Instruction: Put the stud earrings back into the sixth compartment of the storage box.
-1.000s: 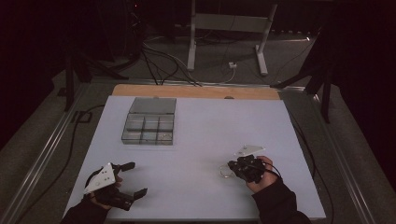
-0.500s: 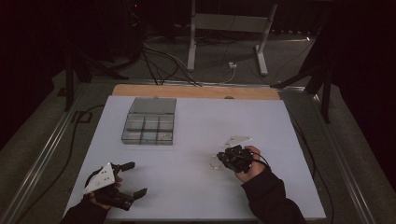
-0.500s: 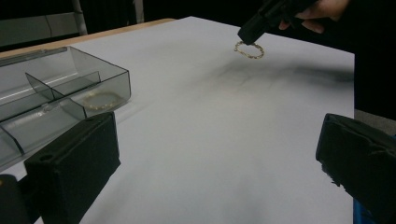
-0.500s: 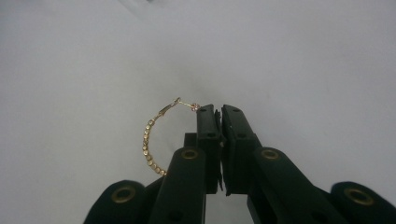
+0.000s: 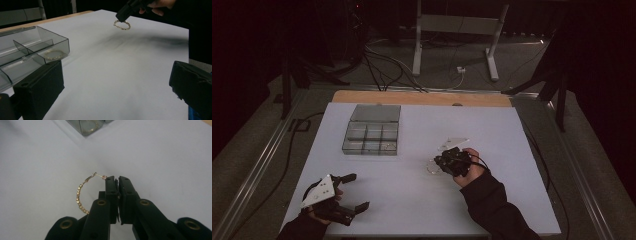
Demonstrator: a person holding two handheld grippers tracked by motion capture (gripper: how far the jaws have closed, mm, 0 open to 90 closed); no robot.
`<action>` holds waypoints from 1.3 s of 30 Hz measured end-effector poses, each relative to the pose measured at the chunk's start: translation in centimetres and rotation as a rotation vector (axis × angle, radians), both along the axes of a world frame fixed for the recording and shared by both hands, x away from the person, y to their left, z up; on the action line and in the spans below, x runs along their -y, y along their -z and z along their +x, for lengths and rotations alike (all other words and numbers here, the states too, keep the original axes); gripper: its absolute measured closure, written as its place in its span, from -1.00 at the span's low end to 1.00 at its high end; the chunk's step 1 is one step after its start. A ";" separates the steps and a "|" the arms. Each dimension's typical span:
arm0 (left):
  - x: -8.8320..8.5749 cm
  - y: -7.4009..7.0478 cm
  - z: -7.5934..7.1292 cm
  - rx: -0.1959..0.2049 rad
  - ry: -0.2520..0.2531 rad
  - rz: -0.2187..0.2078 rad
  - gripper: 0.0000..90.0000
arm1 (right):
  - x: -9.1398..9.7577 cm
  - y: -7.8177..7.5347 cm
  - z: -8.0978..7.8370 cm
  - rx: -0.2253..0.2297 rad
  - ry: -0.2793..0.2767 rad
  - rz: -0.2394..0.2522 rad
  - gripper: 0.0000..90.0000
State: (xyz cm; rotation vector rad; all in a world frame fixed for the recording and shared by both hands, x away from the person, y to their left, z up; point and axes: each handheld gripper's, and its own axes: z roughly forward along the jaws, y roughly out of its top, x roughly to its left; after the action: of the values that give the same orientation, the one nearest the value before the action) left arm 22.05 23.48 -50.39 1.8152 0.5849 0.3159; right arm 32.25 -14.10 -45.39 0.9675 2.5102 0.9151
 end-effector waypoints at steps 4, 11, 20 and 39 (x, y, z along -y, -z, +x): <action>0.0 0.0 0.0 0.002 0.000 -0.001 -0.99 | -0.9 -0.4 0.7 0.008 -0.015 -0.004 0.92; -0.1 0.0 -0.1 -0.001 -0.005 -0.002 -0.99 | -3.1 -1.7 2.0 0.031 -0.044 -0.003 0.92; 0.0 0.0 -0.1 0.002 -0.003 -0.003 -0.99 | -6.2 -3.7 4.2 0.057 -0.068 0.030 0.92; -0.1 0.0 -0.2 0.003 -0.001 0.005 -0.99 | -13.4 -0.6 9.6 0.023 -0.028 0.033 0.92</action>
State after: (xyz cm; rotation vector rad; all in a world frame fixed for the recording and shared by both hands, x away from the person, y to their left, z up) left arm 21.86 23.55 -50.44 1.8191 0.5838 0.3214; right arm 41.87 -0.74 -44.75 0.9288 2.5030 0.9732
